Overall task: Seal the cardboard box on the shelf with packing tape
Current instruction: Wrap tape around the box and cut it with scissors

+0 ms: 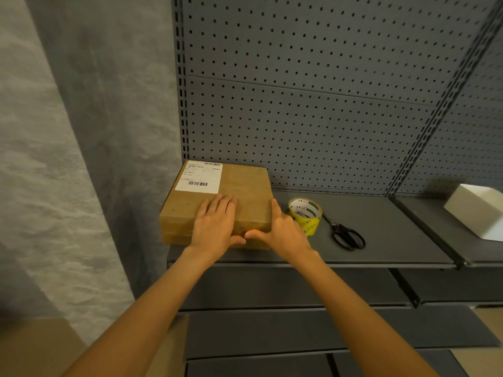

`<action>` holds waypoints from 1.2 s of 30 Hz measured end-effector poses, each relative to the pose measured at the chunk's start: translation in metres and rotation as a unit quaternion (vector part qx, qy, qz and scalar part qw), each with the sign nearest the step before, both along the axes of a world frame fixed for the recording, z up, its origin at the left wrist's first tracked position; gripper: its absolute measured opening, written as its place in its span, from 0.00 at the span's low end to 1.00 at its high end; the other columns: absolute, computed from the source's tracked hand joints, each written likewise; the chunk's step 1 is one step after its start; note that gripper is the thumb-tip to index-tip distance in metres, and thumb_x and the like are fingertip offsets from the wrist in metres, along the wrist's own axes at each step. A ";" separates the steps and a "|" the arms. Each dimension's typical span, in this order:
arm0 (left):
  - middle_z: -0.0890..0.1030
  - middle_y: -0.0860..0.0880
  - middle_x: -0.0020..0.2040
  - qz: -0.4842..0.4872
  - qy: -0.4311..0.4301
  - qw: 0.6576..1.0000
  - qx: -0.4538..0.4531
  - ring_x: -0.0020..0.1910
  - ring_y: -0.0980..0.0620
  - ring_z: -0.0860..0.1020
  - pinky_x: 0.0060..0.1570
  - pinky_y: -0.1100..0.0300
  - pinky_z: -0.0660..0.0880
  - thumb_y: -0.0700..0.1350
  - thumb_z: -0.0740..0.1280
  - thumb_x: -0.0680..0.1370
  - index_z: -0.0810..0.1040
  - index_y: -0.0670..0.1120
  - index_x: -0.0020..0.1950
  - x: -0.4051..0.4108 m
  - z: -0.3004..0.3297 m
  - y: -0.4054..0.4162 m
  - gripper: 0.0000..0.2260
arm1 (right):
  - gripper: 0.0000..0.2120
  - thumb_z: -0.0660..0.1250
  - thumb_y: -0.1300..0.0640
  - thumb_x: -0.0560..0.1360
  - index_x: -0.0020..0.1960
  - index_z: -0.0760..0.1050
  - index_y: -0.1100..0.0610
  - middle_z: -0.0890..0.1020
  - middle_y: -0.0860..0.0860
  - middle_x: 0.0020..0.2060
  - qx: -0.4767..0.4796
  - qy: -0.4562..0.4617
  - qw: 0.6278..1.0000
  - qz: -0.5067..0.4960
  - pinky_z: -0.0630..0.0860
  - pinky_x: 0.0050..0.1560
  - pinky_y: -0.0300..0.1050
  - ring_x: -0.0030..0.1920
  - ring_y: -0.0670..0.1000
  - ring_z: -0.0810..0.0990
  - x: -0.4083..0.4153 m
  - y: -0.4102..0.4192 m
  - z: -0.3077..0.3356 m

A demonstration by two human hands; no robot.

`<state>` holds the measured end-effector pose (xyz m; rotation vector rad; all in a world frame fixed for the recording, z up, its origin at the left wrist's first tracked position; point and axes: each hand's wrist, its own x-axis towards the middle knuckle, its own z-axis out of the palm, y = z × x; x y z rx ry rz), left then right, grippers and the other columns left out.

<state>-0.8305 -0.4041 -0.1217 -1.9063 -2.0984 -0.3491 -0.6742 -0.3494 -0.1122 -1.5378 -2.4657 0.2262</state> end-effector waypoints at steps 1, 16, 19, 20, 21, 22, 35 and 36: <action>0.61 0.46 0.75 0.001 -0.002 1.000 0.001 0.75 0.47 0.58 0.73 0.50 0.53 0.65 0.69 0.69 0.56 0.44 0.75 0.000 0.000 0.000 0.44 | 0.55 0.63 0.28 0.65 0.76 0.46 0.61 0.72 0.59 0.66 -0.015 0.007 1.000 0.000 0.76 0.54 0.53 0.61 0.58 0.76 0.000 0.001 0.002; 0.61 0.47 0.75 0.001 -0.009 1.000 -0.010 0.75 0.47 0.57 0.72 0.50 0.52 0.64 0.69 0.68 0.57 0.45 0.75 0.001 0.002 0.001 0.43 | 0.35 0.63 0.49 0.78 0.77 0.51 0.57 0.52 0.53 0.77 -0.026 0.033 0.988 0.147 0.50 0.74 0.45 0.77 0.51 0.48 0.022 0.012 0.006; 0.61 0.48 0.75 0.000 -0.014 1.000 -0.013 0.75 0.48 0.57 0.73 0.50 0.52 0.64 0.70 0.68 0.57 0.46 0.75 0.001 0.003 0.001 0.43 | 0.34 0.63 0.51 0.78 0.77 0.50 0.56 0.51 0.52 0.77 -0.039 0.020 0.986 0.162 0.50 0.74 0.45 0.77 0.50 0.47 0.025 0.016 0.009; 0.61 0.48 0.75 0.001 -0.015 1.000 -0.014 0.75 0.48 0.57 0.73 0.51 0.52 0.64 0.69 0.68 0.57 0.46 0.75 0.001 0.004 0.001 0.43 | 0.33 0.63 0.51 0.78 0.77 0.51 0.56 0.52 0.52 0.77 -0.036 0.020 0.986 0.164 0.51 0.74 0.45 0.77 0.49 0.48 0.026 0.017 0.008; 0.61 0.48 0.75 0.001 -0.015 1.000 -0.016 0.75 0.48 0.56 0.73 0.51 0.52 0.64 0.69 0.68 0.56 0.46 0.75 0.001 0.004 0.001 0.43 | 0.32 0.63 0.51 0.78 0.77 0.52 0.56 0.53 0.52 0.77 -0.022 0.022 0.986 0.165 0.53 0.74 0.45 0.77 0.49 0.49 0.026 0.016 0.006; 0.61 0.48 0.75 0.002 -0.014 1.000 -0.018 0.75 0.48 0.56 0.73 0.51 0.52 0.64 0.69 0.68 0.56 0.46 0.75 0.001 0.004 0.001 0.43 | 0.31 0.63 0.50 0.78 0.77 0.54 0.55 0.55 0.51 0.76 0.003 0.023 0.986 0.162 0.56 0.74 0.46 0.76 0.48 0.50 0.026 0.014 0.002; 0.57 0.49 0.77 -0.026 -0.058 0.996 -0.057 0.75 0.49 0.54 0.73 0.49 0.53 0.67 0.65 0.70 0.54 0.51 0.76 0.009 0.018 0.008 0.42 | 0.30 0.65 0.51 0.77 0.75 0.59 0.55 0.59 0.50 0.75 0.024 0.092 0.982 0.162 0.53 0.75 0.47 0.76 0.47 0.53 0.029 0.010 0.000; 0.57 0.51 0.77 -0.039 -0.062 0.996 -0.043 0.75 0.50 0.55 0.72 0.50 0.53 0.67 0.65 0.70 0.55 0.52 0.76 0.011 0.020 0.010 0.40 | 0.29 0.66 0.52 0.77 0.75 0.60 0.56 0.61 0.50 0.75 0.023 0.102 0.981 0.164 0.54 0.75 0.47 0.76 0.48 0.54 0.030 0.011 -0.002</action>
